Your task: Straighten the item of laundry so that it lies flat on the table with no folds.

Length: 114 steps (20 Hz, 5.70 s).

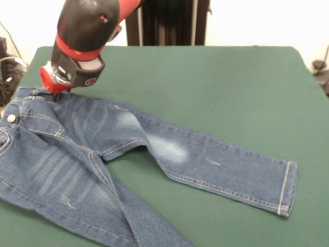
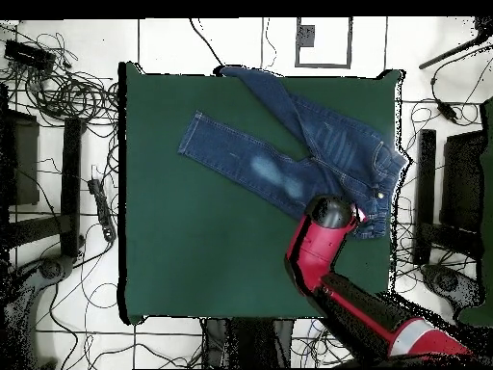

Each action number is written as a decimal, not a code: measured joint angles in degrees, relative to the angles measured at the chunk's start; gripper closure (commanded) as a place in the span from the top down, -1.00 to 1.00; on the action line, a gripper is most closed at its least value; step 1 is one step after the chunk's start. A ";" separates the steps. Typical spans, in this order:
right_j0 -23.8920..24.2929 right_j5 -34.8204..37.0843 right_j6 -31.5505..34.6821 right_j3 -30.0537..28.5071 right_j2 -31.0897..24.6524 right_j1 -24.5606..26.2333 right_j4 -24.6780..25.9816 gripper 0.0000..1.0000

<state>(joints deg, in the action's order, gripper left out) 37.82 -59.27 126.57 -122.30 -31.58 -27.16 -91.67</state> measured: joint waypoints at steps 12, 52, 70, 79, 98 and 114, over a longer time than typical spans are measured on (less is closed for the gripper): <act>-1.32 0.22 4.23 -1.80 4.60 1.52 12.11 -1.00; -3.32 1.70 4.37 -0.79 5.68 0.60 5.57 -1.00; -6.26 6.79 4.37 -5.09 4.77 -6.66 -15.52 -1.00; -7.54 11.05 4.37 -9.64 4.79 -10.31 -18.01 -1.00; -8.26 12.18 4.37 -10.27 4.90 -9.62 -18.51 -1.00; -7.68 12.21 4.37 -10.25 4.91 -12.54 -21.15 -1.00</act>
<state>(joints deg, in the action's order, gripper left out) 30.14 -47.06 130.94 -132.55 -26.67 -39.71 -112.83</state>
